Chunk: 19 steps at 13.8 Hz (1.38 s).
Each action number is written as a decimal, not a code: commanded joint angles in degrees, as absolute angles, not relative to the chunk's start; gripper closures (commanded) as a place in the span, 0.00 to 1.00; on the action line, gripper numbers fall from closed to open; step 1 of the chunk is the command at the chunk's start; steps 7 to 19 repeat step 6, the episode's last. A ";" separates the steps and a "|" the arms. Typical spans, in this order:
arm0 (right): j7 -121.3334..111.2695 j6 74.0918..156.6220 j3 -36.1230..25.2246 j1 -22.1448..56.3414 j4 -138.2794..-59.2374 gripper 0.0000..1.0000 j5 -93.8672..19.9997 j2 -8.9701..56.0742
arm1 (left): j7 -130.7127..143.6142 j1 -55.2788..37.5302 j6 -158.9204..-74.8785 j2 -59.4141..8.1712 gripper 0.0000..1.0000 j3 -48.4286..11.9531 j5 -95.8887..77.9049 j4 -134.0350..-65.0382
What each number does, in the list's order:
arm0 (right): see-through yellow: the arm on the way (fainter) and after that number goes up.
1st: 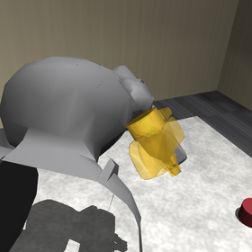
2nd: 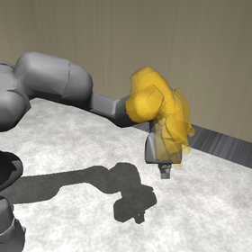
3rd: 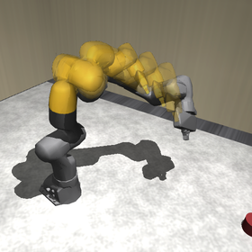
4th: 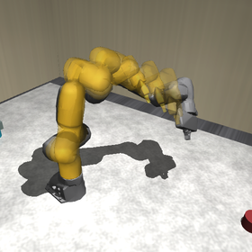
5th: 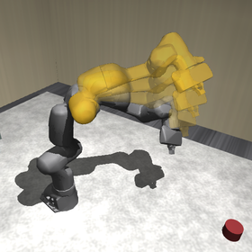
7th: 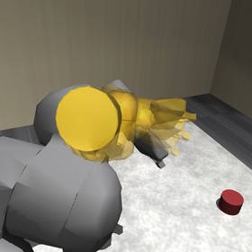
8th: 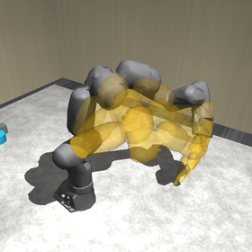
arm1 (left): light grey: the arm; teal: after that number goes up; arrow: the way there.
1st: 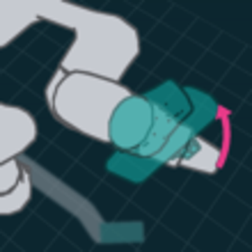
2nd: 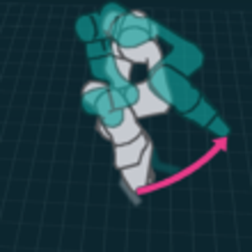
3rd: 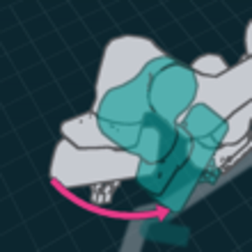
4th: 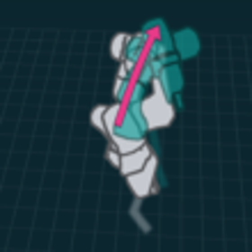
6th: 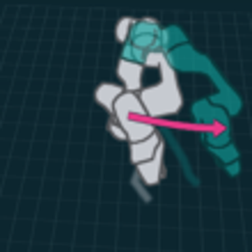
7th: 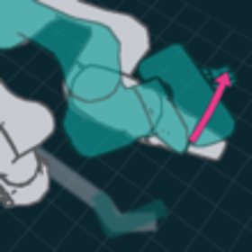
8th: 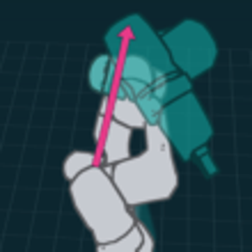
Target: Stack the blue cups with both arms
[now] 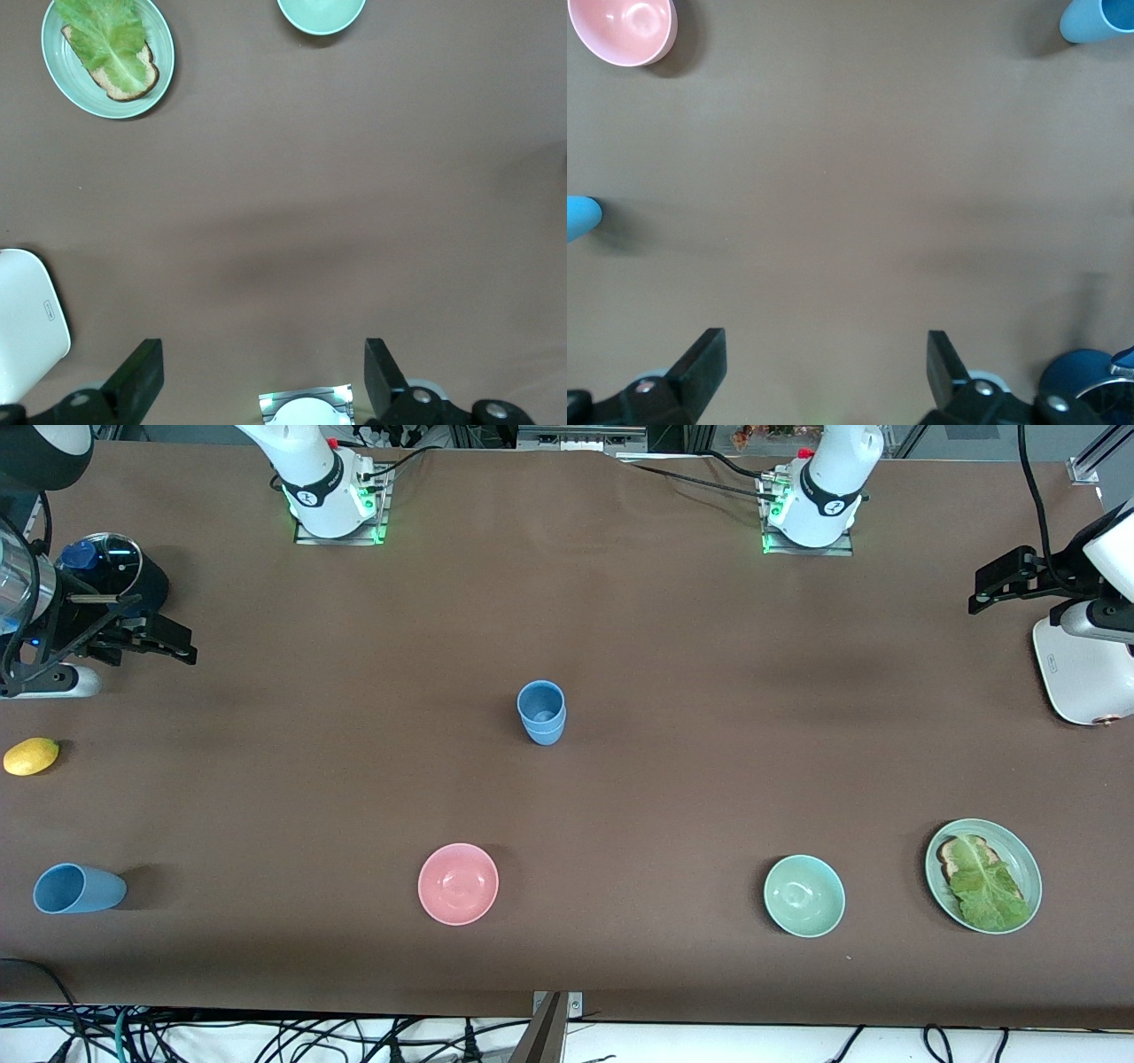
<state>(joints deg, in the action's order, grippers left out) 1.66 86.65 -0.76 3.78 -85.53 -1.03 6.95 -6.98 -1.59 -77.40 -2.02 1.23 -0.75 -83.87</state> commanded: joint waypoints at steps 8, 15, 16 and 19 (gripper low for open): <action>0.88 86.22 -0.09 2.99 -85.34 0.00 -0.88 6.42 | -6.24 -1.58 -76.38 -1.05 0.00 1.05 -1.67 -84.20; 0.88 86.22 -0.09 2.99 -85.34 0.00 -0.88 6.42 | -6.24 -1.58 -76.38 -1.05 0.00 1.05 -1.67 -84.20; 0.88 86.22 -0.09 2.99 -85.34 0.00 -0.88 6.42 | -6.24 -1.58 -76.38 -1.05 0.00 1.05 -1.67 -84.20; 0.88 86.22 -0.09 2.99 -85.34 0.00 -0.88 6.42 | -6.24 -1.58 -76.38 -1.05 0.00 1.05 -1.67 -84.20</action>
